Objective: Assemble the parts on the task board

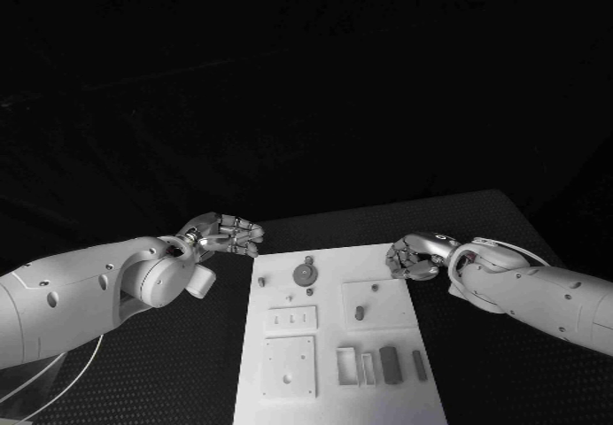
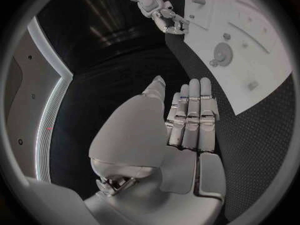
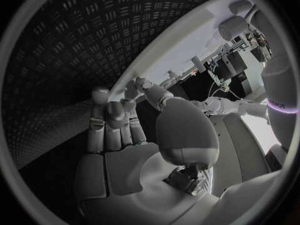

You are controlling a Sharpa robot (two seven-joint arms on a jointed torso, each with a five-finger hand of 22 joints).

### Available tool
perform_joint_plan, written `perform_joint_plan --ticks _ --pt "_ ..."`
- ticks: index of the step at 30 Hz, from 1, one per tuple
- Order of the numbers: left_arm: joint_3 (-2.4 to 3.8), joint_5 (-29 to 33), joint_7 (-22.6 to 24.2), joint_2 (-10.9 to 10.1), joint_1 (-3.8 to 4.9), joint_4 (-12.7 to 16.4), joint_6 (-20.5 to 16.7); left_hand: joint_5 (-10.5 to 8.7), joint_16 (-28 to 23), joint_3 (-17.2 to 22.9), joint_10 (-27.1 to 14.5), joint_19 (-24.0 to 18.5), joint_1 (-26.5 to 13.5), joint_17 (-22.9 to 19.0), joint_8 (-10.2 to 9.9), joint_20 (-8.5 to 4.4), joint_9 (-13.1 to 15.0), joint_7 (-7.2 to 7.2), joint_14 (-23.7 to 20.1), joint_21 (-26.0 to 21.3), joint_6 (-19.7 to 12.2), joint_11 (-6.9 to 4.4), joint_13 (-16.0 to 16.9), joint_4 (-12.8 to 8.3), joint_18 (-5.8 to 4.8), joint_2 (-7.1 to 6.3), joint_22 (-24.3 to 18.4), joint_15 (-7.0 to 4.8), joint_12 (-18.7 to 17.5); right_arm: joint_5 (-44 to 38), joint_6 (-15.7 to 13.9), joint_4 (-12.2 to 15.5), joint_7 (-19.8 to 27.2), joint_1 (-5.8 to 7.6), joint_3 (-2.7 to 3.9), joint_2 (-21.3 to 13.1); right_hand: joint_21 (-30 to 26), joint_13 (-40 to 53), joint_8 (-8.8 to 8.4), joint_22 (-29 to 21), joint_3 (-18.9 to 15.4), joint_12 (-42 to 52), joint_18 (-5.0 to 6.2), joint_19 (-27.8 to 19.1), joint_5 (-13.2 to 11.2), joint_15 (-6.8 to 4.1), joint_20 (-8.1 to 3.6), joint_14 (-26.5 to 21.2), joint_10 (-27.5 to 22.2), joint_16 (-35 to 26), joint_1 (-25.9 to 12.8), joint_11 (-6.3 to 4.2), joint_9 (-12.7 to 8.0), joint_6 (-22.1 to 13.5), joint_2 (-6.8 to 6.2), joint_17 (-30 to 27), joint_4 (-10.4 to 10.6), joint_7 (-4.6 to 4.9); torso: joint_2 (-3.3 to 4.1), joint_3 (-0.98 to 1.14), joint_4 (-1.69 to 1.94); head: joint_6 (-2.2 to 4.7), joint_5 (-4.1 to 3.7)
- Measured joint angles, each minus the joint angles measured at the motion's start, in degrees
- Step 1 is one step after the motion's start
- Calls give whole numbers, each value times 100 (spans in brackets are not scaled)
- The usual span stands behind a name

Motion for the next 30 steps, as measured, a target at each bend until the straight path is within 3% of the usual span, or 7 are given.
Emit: perform_joint_plan --ticks 8,13,22,24,30 --pt "0 0 -1 0 0 -2 2 0 0 0 0 0 0 5 0 0 0 0 0 0 0 0 -1 0 -23 0 -1 0 0 13 -3 0 1 0 0 -11 -1 0 -83 0 0 0 0 -1 0 31 1 -31 -32 0 8 71 -23 -60 -8 -1 0 -5 0 0 1 3 -7" --pt "0 0 -1 -1 0 -3 2 0 0 0 0 0 0 5 0 0 -1 0 0 0 0 0 -1 0 53 0 5 0 0 19 -3 -1 1 0 0 -15 -5 0 -95 0 0 0 0 -2 0 32 2 -32 -31 0 7 72 -23 -62 -7 -1 0 -4 1 -1 3 4 -9" --pt "1 -1 -1 -3 0 -3 4 0 0 0 0 0 0 4 0 0 4 0 0 0 0 0 -1 0 54 0 4 0 0 40 0 1 3 -1 1 -25 -5 0 -58 0 -16 0 1 -3 0 47 3 -47 -31 0 14 72 12 -81 0 -1 16 0 2 -4 3 3 -14" --pt "1 -1 -1 -3 -1 -3 4 0 0 0 0 0 0 4 0 0 4 0 0 0 0 0 -2 0 53 0 4 0 0 53 0 1 3 -3 1 -25 18 0 -26 0 -16 -1 0 -3 0 47 3 -47 -31 0 20 72 45 -76 43 -1 16 -1 3 -4 3 2 -15" --pt "1 -1 -1 -3 -1 -3 5 0 0 0 0 0 0 10 0 0 4 0 0 0 0 0 -2 0 52 0 3 0 0 78 0 -7 3 -4 1 -22 39 -3 117 0 19 16 0 7 0 9 12 12 12 23 -10 5 134 158 255 -2 15 -156 3 -4 5 2 -19"
